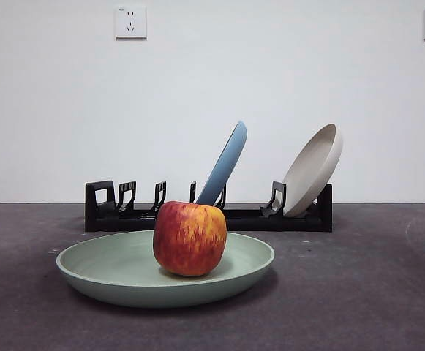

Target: Take the green plate from the plate rack,put the plate on the table,take the apple from the table,put the apple in the plate

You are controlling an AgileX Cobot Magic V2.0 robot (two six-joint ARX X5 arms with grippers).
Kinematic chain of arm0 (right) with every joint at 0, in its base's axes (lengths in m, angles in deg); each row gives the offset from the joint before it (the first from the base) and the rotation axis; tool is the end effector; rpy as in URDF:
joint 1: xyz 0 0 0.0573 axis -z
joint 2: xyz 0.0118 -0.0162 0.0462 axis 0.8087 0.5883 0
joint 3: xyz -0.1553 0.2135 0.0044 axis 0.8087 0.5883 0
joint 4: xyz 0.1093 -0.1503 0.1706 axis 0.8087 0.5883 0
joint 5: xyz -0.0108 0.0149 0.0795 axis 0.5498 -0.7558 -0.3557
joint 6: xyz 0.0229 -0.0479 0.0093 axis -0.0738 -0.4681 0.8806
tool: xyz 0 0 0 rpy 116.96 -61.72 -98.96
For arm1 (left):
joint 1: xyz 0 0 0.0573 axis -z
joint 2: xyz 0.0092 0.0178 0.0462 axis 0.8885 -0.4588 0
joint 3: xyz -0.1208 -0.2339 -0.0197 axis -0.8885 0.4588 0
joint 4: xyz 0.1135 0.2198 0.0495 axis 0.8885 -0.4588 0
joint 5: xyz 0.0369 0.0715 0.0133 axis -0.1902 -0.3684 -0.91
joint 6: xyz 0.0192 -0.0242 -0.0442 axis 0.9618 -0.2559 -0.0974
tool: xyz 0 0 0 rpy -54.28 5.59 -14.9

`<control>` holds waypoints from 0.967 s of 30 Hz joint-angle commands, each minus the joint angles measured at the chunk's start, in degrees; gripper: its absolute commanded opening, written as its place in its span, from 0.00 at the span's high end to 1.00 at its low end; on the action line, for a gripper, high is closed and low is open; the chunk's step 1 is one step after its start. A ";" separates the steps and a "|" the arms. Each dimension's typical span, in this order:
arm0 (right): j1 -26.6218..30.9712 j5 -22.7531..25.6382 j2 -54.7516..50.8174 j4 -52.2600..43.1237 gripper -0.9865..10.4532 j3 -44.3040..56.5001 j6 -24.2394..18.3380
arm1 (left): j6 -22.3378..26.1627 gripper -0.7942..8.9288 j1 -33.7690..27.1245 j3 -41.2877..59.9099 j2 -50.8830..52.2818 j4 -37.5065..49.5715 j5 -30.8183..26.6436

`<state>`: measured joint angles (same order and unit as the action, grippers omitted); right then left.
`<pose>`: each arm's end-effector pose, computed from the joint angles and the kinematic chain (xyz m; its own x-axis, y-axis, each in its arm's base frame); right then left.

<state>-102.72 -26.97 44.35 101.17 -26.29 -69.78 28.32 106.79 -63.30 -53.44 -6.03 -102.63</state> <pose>0.0801 0.0971 0.3218 0.3228 0.5635 -0.7604 -0.7448 0.6470 0.1633 0.1312 -0.1093 0.3613 0.9103 -0.2668 -0.3166 0.3180 0.9402 0.1220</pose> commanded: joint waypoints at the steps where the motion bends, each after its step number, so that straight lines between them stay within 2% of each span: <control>1: -0.07 0.07 -0.09 -0.28 0.91 0.33 0.57 | 1.62 0.92 -11.69 0.31 3.74 1.77 7.06; 5: -0.07 0.04 -0.11 -0.28 0.91 0.33 0.55 | 5.33 0.92 -23.98 0.76 8.79 3.32 15.78; 9: -0.07 0.07 -0.09 -0.28 0.91 0.33 0.57 | 8.33 0.92 -31.89 3.85 14.38 7.39 19.04; 13: -0.07 0.04 -0.11 -0.28 0.91 0.33 0.57 | 8.31 0.92 -37.40 11.45 21.11 14.73 20.74; 19: -0.07 0.04 -0.11 -0.28 0.91 0.31 0.57 | 5.46 0.92 -42.60 28.28 30.08 26.60 20.74; 29: -0.07 0.04 -0.11 -0.28 0.91 0.33 0.55 | 0.17 0.92 -45.37 49.46 40.19 28.94 20.59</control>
<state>-102.72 -26.99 44.35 101.17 -26.29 -69.78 29.90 61.61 -15.24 -13.96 21.81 -81.99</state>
